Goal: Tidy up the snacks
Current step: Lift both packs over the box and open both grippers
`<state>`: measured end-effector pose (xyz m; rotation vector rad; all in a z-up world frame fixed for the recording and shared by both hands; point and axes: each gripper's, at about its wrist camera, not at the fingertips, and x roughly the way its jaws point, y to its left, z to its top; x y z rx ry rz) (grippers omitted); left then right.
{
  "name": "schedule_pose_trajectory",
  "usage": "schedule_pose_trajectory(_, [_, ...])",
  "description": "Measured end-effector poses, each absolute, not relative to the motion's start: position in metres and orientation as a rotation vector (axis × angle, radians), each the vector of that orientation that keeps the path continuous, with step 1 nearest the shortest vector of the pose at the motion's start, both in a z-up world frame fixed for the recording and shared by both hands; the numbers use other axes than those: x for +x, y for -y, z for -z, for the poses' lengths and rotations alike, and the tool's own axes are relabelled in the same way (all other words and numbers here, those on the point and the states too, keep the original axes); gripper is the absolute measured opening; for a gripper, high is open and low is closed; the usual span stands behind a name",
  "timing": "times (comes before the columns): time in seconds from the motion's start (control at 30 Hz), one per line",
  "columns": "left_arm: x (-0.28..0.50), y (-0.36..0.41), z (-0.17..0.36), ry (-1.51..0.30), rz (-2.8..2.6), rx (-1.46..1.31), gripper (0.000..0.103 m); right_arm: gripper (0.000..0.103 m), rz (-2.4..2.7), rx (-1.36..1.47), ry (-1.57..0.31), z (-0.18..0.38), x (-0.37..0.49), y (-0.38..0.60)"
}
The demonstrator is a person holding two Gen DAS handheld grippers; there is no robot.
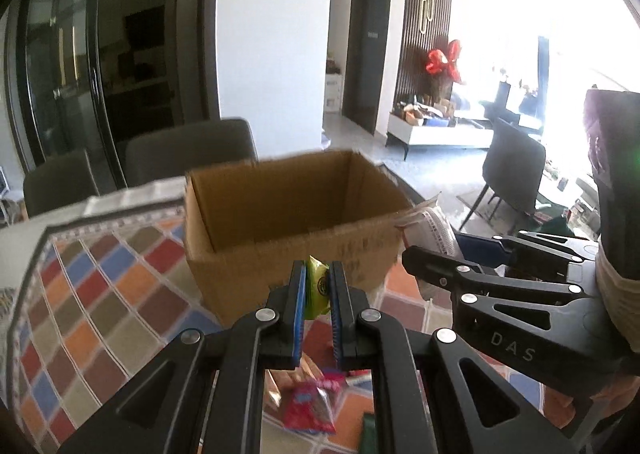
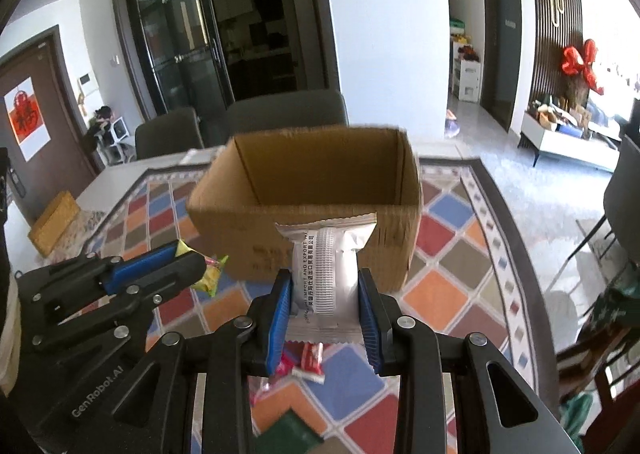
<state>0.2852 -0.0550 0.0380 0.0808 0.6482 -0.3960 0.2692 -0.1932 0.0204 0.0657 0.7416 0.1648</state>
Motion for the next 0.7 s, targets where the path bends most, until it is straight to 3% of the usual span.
schedule_pose_trajectory(0.33, [0.329,0.053,-0.062,-0.643,0.390,0.103,0.013,0.033,-0.180,0.051,-0.729,-0.052,0.318,0.191])
schedule_pose_trajectory(0.7, [0.392,0.052,-0.053,-0.756,0.372,0.067,0.014,0.033,-0.172,0.071,-0.816,-0.044,0.378,0.193])
